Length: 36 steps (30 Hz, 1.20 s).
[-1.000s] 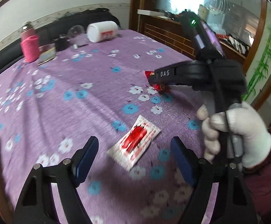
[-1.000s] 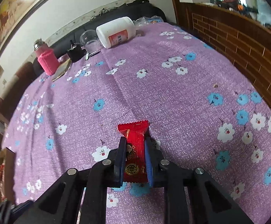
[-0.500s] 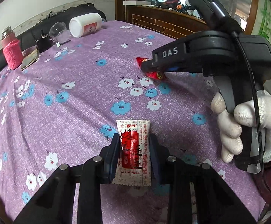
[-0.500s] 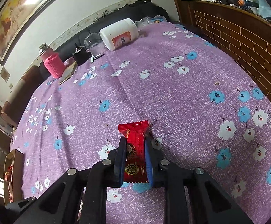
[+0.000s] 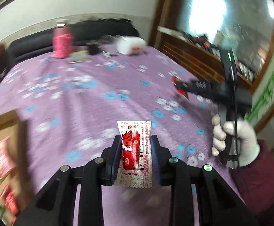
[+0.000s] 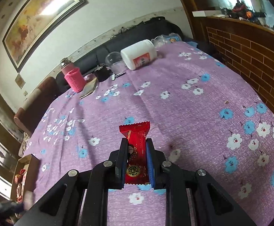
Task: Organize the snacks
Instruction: 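Carry both snacks over the box and open both tools to drop them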
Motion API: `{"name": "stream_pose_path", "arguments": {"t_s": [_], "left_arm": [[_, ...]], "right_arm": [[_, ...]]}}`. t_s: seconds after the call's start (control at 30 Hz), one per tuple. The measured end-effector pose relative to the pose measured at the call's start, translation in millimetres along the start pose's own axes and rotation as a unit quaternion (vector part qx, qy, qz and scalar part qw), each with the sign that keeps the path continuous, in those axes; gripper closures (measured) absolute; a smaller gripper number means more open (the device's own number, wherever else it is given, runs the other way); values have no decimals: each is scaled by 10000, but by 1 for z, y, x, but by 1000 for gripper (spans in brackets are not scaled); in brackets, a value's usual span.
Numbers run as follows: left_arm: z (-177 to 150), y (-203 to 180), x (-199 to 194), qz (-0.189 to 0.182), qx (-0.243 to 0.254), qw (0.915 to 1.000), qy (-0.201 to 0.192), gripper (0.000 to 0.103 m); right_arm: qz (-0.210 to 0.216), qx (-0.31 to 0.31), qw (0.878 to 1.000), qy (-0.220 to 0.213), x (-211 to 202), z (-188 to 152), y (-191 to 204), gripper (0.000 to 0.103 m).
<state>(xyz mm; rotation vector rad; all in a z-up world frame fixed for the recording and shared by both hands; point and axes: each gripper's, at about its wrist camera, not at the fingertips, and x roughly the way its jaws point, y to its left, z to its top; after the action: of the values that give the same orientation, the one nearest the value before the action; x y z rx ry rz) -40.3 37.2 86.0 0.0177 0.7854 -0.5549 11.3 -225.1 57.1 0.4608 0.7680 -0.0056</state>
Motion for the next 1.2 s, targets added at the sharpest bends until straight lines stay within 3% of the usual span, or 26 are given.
{"name": "stream_pose_path", "arguments": {"t_s": [0.13, 0.23, 0.4, 0.5, 0.63, 0.8, 0.97, 1.07, 1.13, 1.2], "left_arm": [[-21, 57, -57, 489, -655, 9962, -313, 74], [-45, 103, -96, 978, -1147, 9876, -442, 73], [-89, 172, -134, 1782, -1890, 9646, -447, 73], [-109, 196, -145, 1897, -2215, 9555, -445, 73], [-123, 210, -147, 2065, -2324, 9495, -413, 73], [-134, 220, -144, 2100, -2484, 9448, -383, 73], [-136, 224, -142, 2079, -2515, 9443, -423, 72], [-138, 225, -143, 2168, -2539, 9415, -460, 72], [-138, 226, -144, 2178, -2559, 9404, -515, 66], [-138, 224, -149, 2202, -2550, 9394, -637, 48]], "right_arm": [[-233, -195, 9995, -110, -3, -11, 16, 84], [-395, -411, 9982, -207, -9, -18, 34, 84], [404, -778, 9961, 59, -32, -49, 101, 84], [977, -1139, 9882, 318, -40, -71, 153, 84], [1755, -1734, 9657, 812, -44, -108, 235, 83], [2282, -2070, 9412, 1386, -37, -151, 294, 83], [2271, -2418, 9268, 1763, -14, -188, 333, 83], [2076, -2588, 9258, 1813, -3, -201, 345, 82], [1929, -2691, 9266, 1786, 1, -204, 348, 82], [1823, -2697, 9292, 1750, 3, -207, 351, 79]]}}
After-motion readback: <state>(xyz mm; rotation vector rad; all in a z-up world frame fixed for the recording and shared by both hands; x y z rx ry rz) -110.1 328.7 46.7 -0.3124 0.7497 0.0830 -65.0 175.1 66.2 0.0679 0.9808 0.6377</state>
